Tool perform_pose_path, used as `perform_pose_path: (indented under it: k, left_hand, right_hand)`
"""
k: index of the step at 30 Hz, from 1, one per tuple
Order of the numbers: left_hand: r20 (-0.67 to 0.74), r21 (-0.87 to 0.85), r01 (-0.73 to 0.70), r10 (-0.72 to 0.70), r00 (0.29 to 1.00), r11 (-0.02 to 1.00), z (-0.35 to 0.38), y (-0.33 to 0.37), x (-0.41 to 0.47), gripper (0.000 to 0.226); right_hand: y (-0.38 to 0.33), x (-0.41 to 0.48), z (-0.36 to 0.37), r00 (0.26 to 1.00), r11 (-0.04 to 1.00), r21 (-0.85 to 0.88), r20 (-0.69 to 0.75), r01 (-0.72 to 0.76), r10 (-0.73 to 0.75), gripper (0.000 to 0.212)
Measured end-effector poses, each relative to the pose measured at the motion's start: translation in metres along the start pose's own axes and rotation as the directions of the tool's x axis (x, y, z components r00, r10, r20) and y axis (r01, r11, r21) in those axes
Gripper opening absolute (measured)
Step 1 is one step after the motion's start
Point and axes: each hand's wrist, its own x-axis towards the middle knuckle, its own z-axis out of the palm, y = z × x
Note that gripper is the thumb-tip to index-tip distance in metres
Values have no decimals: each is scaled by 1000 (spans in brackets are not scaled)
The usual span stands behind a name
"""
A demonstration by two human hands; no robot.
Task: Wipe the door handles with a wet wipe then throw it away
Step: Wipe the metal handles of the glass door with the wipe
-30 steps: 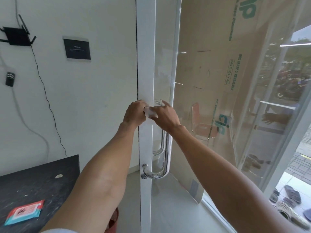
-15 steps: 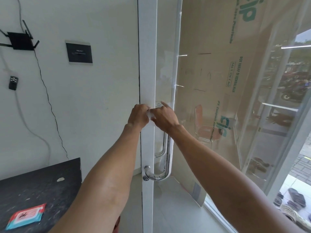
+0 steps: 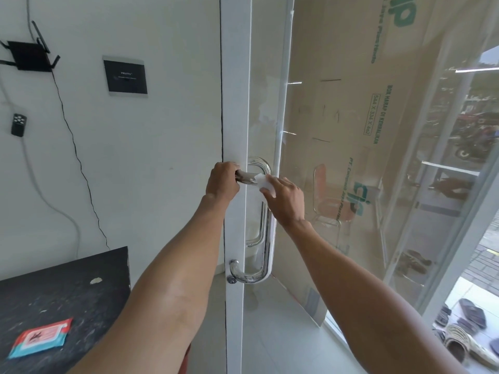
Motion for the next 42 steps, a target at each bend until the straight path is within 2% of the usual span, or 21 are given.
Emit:
perform_pose_path:
  k: [4,7,9,13,15,18,22,26,30,34,38,42]
  left_hand:
    - [-10,-24,44,-44,999,999,1,10,0,26]
    - [-10,-30,58,-58,998,998,3,13,1,27]
    - [-9,-27,56,-56,998,998,6,10,3,28]
    - [-9,23,48,-47,999,999,9,5,6,22]
    - [-8,25,42,-42,999,999,12,3,7,23]
    - [-19,12,36,-36,999,999,14,3,9,23]
    - [-8,25,30,-30,1000,999,16,1,14,20]
    - [-24,-4,41,-41,999,999,20,-2,16,19]
    - [-44,-28,28,-29,999,999,24,-6,17,19]
    - [-50,-20,9,-10,999,1000,25,-10,18,18]
    - [-47,-23,12,-14,999,1000,28,-11,19,17]
    - [-41,-13,11,-12,999,1000,26,-11,19,18]
  right_hand:
    - [-13,22,-7,987,987,-122,137,103,-86,23]
    - [-19,30,-7,982,978,-165,160,130,-103,23]
    - [-17,24,-7,992,989,-136,123,51,-35,26]
    - [-3,-5,8,973,972,38,9,-232,232,32]
    - [3,-21,21,928,925,78,36,-372,370,37]
    - [8,-42,35,875,870,109,123,-482,469,40]
    - [7,-41,38,859,862,75,154,-502,487,33]
    - [-6,-4,25,889,879,138,28,-457,458,28]
    - [-13,5,23,921,912,138,13,-387,389,35]
    - [-5,-23,43,865,846,219,-13,-486,501,34]
    - [2,-58,63,793,776,166,104,-608,600,33]
    - [8,-80,69,760,764,79,214,-640,614,31]
